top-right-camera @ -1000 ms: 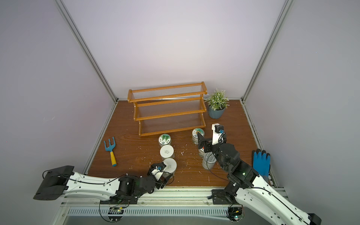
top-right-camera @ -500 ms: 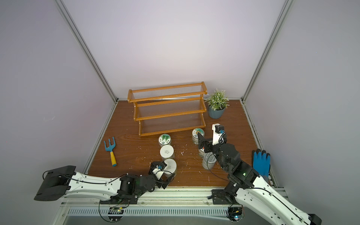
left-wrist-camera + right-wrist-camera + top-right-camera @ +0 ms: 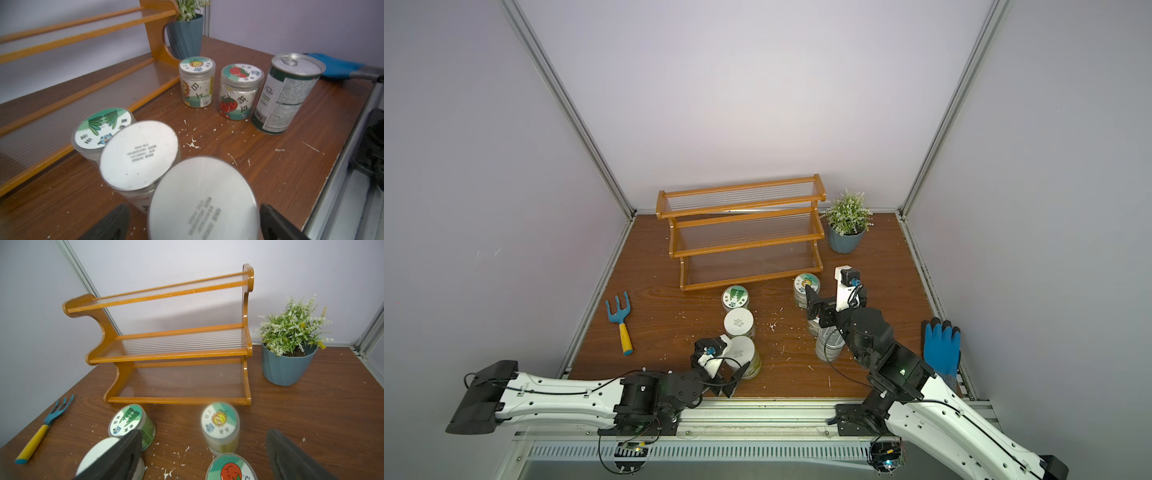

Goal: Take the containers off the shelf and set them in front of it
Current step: Place the container at the center of the board, then reset both arms

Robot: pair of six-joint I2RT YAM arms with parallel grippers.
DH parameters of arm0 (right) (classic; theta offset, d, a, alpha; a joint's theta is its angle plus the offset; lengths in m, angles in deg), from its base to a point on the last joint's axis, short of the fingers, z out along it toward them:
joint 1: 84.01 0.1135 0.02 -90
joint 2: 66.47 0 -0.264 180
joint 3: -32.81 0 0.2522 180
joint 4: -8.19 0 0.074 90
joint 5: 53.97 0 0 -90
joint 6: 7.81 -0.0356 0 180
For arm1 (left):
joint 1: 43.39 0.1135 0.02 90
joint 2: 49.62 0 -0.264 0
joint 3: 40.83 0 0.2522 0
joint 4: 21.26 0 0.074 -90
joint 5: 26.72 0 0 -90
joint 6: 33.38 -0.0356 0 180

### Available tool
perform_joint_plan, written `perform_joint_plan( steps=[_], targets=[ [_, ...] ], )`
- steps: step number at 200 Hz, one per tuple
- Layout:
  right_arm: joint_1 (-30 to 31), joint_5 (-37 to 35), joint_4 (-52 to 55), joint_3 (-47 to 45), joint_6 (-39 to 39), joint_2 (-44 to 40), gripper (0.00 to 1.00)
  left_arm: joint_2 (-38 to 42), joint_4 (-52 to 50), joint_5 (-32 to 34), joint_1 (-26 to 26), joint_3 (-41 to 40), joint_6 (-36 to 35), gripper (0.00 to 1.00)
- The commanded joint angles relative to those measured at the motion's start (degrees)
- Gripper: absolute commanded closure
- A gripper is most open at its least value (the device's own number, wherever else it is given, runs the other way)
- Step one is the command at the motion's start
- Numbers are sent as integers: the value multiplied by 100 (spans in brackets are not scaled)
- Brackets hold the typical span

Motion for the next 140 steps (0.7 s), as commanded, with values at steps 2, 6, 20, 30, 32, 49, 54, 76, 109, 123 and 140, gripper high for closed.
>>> perform_joint_plan(
  steps=[2, 6, 20, 30, 32, 49, 54, 76, 109, 123, 140],
  targets=[
    [-47, -304, -187, -64, 87, -16, 1, 468, -423, 648, 51, 311, -261, 0],
    [-67, -338, -204, -72, 118, -18, 1, 529, -396, 691, 54, 352, -355, 0],
    [-178, -387, -234, -107, 192, 15, 1, 707, -375, 839, 51, 486, -651, 0],
    [-303, -421, -238, -147, 195, 41, 1, 772, -385, 951, 50, 606, -818, 0],
    [-330, -436, -239, -155, 190, 41, 1, 781, -390, 977, 51, 632, -853, 0],
    [-621, -429, -261, -229, 222, 24, 1, 809, -537, 1345, 51, 790, -988, 0],
    [-735, -398, -270, -260, 231, 1, 1, 833, -587, 1496, 51, 816, -1002, 0],
    [-1355, -50, -391, -398, 227, -27, 1, 1108, -669, 2025, 218, 729, -979, 0],
    [-2314, 548, -733, -638, 188, 62, 1, 1517, -841, 2034, 1480, 671, -624, 0],
    [-2647, 711, -903, -677, 201, 186, 1, 1464, -708, 1919, 2086, 679, -653, 0],
    [-2982, 801, -1127, -714, 284, 422, 1, 1181, -324, 1520, 2861, 660, -788, 0]
  ],
)
